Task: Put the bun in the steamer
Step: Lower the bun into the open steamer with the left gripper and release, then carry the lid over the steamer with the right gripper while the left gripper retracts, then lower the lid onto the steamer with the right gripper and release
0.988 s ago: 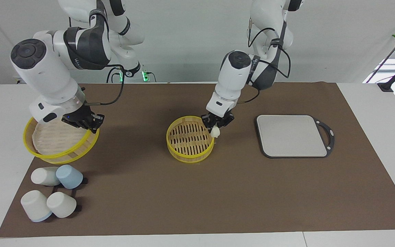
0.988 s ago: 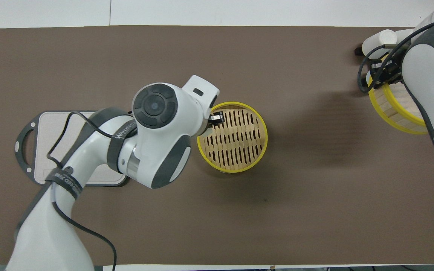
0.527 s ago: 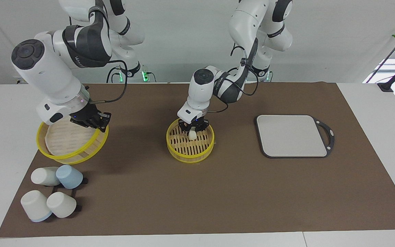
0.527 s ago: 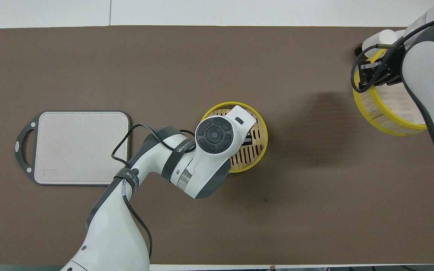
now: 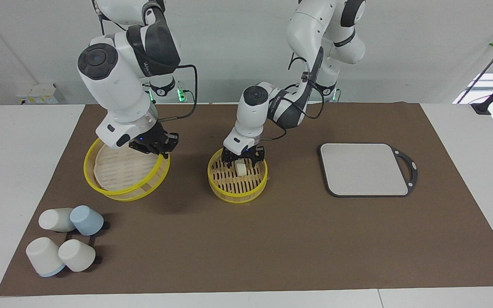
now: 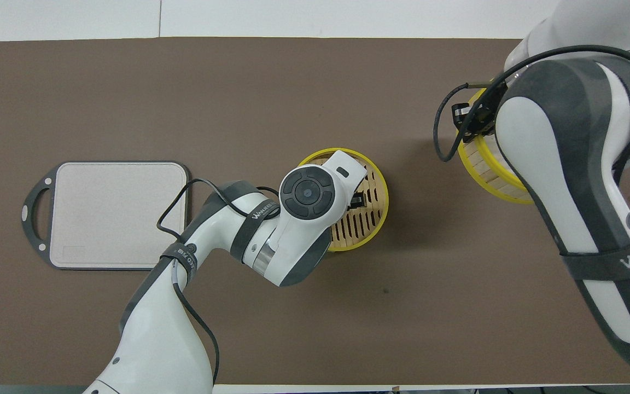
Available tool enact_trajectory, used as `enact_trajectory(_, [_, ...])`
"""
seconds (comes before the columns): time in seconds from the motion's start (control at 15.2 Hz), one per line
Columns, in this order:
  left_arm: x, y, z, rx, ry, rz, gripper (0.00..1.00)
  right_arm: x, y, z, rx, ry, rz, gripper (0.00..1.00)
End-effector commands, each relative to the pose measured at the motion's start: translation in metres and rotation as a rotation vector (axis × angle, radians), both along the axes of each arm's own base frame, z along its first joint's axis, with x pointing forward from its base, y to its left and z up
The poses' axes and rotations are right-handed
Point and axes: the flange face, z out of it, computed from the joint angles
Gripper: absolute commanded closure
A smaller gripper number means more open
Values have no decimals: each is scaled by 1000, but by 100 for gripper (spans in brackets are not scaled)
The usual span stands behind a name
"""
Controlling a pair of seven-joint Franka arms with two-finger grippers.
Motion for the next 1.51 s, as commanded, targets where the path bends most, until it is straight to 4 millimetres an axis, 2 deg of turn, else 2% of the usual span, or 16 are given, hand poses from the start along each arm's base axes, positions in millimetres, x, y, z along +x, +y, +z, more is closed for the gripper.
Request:
enact_trajectory(0.0, [18,69,72,32,36,79,0,-9,3,4,21,-28,-28,100])
enact_trajectory(0.13, [31,120,111,42,60,142,0,-9,5,2,21,-34,-42,100])
enact_trajectory(0.2, [35,145,125,49,74,147,0,-8,13,-2,29,-47,-63,100])
enact_trajectory(0.26, [41,176,140,54,84,144,0,-8,30,-5,62,-72,-90,100])
enact_trajectory(0.4, [49,230,165,56,92,121,0,-7,73,-18,91,-115,-145,100])
enact_trajectory(0.53, [54,283,182,55,99,91,0,-19,141,-37,94,-138,-149,100])
enact_trajectory(0.66, [55,330,194,54,106,36,0,-28,179,-50,93,-140,-154,100])
enact_trajectory(0.79, [55,373,201,52,119,8,0,-46,234,-94,6,-133,-71,100])
enact_trajectory(0.86, [54,395,205,48,118,-16,0,-56,256,-106,-26,-141,-54,100])
enact_trajectory(0.92, [53,412,208,45,120,-31,0,-62,266,-111,-41,-157,-36,100])
enact_trajectory(1.05, [49,433,211,41,132,-52,0,-71,273,-121,-57,-140,-19,100])
enact_trajectory(1.19, [47,435,211,40,142,-52,0,-75,279,-131,-58,-134,-8,100])
enact_trajectory(1.32, [46,436,212,41,144,-48,0,-84,295,-143,-59,-118,10,100])
enact_trajectory(1.45, [46,436,212,41,142,-48,0,-85,297,-146,-52,-121,11,100])
